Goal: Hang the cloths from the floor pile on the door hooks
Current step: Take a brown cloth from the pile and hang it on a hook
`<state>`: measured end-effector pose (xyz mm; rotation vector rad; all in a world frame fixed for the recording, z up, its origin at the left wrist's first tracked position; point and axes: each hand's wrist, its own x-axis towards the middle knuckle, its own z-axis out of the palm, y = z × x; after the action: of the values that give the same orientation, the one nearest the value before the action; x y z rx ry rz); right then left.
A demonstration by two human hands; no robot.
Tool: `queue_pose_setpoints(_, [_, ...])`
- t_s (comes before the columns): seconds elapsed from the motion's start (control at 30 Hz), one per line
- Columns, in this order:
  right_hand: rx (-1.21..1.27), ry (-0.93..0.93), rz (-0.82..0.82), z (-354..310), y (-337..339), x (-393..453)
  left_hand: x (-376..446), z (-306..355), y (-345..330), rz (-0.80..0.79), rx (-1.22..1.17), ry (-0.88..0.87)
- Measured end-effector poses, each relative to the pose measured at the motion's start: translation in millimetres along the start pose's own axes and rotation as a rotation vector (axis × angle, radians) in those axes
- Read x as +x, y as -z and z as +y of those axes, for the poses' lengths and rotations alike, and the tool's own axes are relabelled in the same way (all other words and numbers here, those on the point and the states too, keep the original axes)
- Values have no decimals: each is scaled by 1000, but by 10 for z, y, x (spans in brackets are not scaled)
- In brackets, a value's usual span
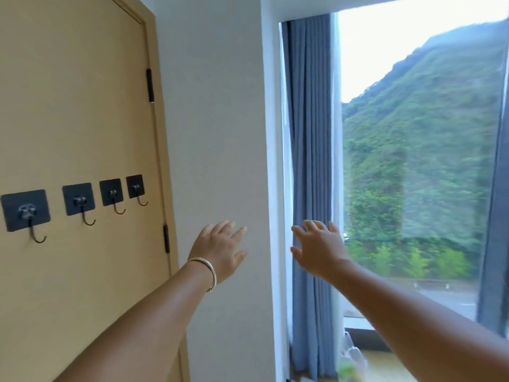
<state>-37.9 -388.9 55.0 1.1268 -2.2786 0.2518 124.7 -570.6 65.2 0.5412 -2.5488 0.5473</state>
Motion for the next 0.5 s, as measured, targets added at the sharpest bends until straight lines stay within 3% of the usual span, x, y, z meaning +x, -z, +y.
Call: queue_pose_setpoints(0.5, [-317,-480,-40,2327,1072,-1739,775,3015,478,121,-325,-481])
